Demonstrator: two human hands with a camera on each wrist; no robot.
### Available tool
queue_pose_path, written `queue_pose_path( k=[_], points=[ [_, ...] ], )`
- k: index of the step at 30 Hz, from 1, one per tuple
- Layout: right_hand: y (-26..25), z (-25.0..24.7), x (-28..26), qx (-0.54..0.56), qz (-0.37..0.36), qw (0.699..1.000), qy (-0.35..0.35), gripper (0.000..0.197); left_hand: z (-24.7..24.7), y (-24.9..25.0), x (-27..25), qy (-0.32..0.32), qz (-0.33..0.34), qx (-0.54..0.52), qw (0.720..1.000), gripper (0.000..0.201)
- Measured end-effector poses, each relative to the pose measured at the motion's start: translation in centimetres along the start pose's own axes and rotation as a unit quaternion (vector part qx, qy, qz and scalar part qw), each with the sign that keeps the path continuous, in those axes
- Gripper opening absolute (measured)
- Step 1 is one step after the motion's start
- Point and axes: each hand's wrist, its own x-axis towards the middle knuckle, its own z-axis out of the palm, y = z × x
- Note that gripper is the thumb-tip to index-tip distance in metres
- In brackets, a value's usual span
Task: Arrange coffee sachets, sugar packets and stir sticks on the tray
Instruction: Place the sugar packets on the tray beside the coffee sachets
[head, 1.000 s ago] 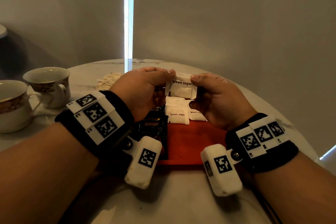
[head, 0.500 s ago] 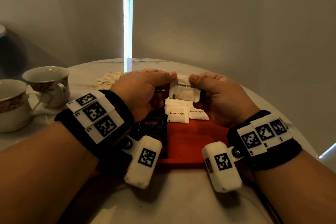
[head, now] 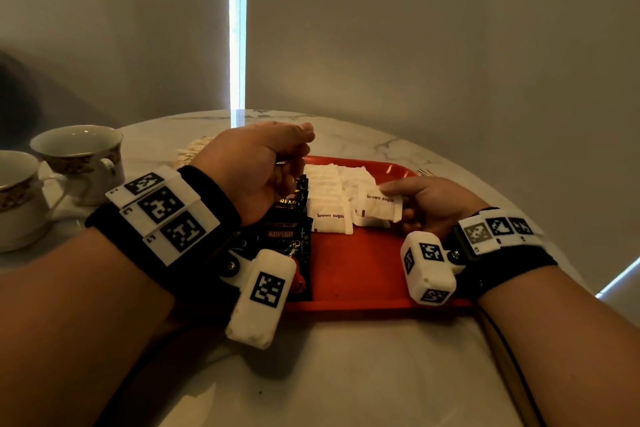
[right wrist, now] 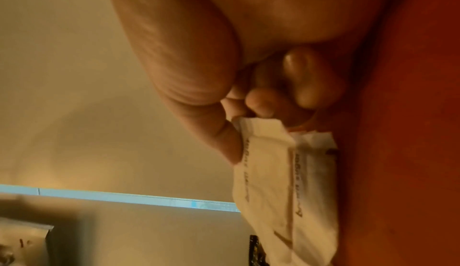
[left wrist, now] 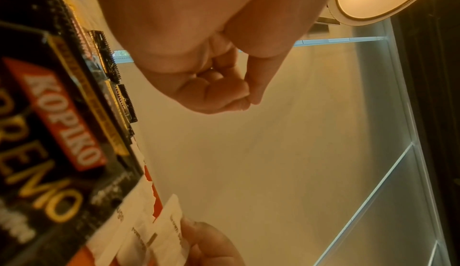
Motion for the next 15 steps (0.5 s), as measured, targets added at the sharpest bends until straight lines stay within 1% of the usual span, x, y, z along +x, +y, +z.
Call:
queue_pose_path(
  k=[2,5,6,9,10,15],
  points=[
    [0.04,-0.02,0.14,-0.024,0.001,1.0,0.003,0.019,-0.05,0.04,0.04,0.0,-0.005,-0.007,1.0,0.012],
    [0.17,0.03,0.16,-0.048,-0.001,0.999,0.016,0.032,-0.03,-0.01,0.05,0.003,-0.003,-0.005,1.0,0.014],
    [0.21,0.05,0.12,-0.054,0.002,0.998,0.019,0.031,-0.01,-0.02,0.02,0.002,-0.001,-0.004,1.0,0.013],
    [0.17,0.17,-0.02,-0.055,0.01,0.998,0.023,0.018,0.04,-0.05,0.04,0.004,-0.002,-0.004,1.0,0.011],
    [0.19,0.21,0.02,-0.054,0.011,0.998,0.022,0.016,0.04,-0.06,0.04,0.005,-0.003,-0.004,1.0,0.012],
    [0.25,0.14,0.24,-0.069,0.008,0.997,0.022,0.026,0.07,-0.14,0.0,0.007,-0.006,-0.003,1.0,0.013]
  ],
)
